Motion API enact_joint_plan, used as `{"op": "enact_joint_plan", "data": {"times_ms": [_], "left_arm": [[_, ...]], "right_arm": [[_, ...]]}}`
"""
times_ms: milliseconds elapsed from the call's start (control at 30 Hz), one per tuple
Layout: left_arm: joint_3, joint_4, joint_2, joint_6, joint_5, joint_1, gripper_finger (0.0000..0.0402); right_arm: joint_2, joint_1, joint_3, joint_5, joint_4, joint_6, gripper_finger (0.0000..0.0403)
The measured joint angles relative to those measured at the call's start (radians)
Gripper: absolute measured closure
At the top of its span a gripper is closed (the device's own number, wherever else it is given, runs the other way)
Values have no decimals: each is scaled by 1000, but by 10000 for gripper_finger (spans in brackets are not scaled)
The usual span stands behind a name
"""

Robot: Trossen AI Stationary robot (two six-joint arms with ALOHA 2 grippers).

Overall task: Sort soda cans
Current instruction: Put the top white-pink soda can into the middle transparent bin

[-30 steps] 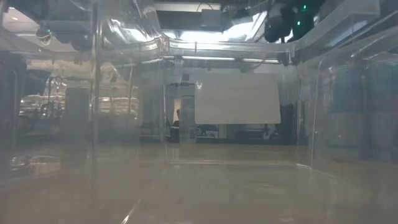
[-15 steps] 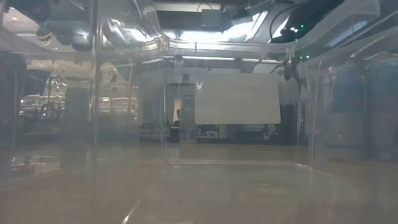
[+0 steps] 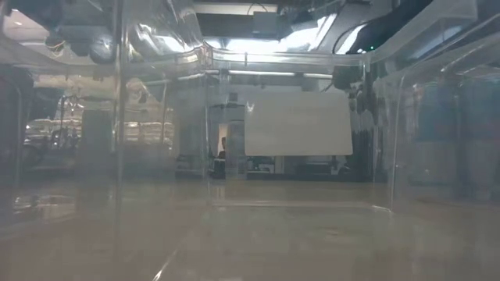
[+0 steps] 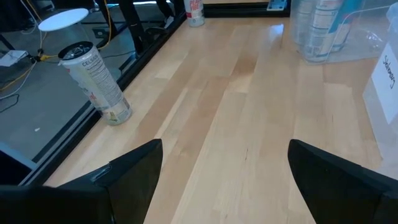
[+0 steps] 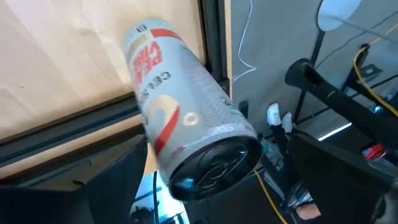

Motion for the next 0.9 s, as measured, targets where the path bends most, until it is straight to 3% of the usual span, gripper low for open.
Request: {"op": "enact_joint_plan", "data": {"times_ms": [533,900], "left_arm": [[0,0,0,0,0,0,68],[0,0,0,4,0,0,68]], "right_arm": [[110,-19,0,-39,-28,-7,18],[127,-17,0,25,-93,-38,153]]}}
